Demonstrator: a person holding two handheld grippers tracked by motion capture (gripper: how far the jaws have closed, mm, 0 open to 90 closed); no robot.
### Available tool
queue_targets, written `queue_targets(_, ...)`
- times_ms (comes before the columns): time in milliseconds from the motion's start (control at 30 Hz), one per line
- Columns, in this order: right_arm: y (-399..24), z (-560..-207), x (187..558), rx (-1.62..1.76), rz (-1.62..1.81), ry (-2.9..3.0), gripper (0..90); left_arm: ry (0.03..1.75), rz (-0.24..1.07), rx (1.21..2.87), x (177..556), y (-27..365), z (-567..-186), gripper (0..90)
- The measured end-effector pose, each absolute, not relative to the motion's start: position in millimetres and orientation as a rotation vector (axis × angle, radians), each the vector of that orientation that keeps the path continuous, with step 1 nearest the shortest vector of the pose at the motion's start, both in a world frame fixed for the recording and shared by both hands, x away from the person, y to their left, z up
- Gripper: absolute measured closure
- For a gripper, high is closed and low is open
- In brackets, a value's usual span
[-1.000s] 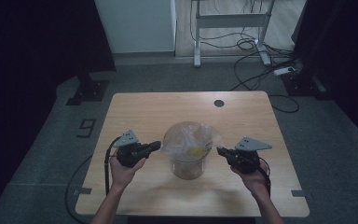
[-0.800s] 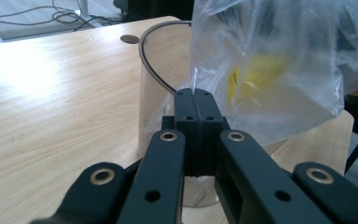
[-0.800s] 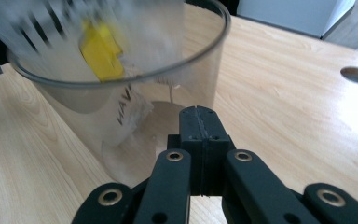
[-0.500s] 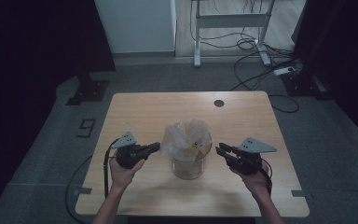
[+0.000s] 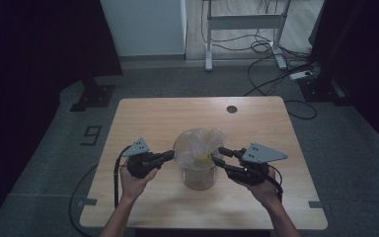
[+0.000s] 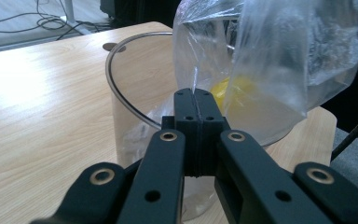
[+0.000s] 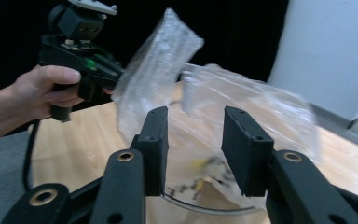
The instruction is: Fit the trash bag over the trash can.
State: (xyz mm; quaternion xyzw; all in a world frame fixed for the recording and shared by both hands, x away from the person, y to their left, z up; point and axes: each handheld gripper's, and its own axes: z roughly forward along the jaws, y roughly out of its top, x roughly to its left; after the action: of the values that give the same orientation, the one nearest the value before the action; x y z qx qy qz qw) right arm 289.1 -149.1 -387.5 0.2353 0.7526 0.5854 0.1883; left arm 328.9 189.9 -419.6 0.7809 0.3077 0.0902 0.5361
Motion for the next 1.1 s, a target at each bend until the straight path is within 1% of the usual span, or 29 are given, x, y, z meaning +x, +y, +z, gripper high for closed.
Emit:
queue_targets(233,-132,-388,291,0.636,1.650,2.188,55.3,0.728,0.212,1.866,329,186,-419,90.0)
queue_targets(300,-124,-390,293,0.633,1.637,2.207,55.4,0.727,0.213,1.866,329,185,-418,90.0)
queue_targets(333,-121,-392,293,0.623,1.629,2.221,57.1,0.727,0.213,1.866,329,185,-418,89.9)
queue_targets(367,-117,-395,293,0.596,1.609,2.236,61.0,0.728,0.215,1.866,329,186,-418,90.0)
queue_targets(400,-116,-396,292,0.579,1.604,2.241,68.0,0.731,0.215,1.864,329,187,-418,90.0)
queue_targets(433,-116,-396,292,0.579,1.604,2.241,68.0,0.731,0.215,1.864,329,187,-418,90.0)
queue_targets(467,-116,-400,287,0.534,1.610,2.247,79.7,0.734,0.215,1.863,329,188,-418,90.0)
queue_targets(533,-118,-403,284,0.510,1.616,2.242,88.3,0.741,0.214,1.865,329,190,-419,90.0)
queue_targets(567,-120,-405,282,0.504,1.623,2.243,89.3,0.754,0.211,1.862,330,194,-421,90.0)
queue_targets(1100,-142,-446,271,0.532,1.574,2.337,89.6,0.815,0.196,1.847,334,207,-432,90.0)
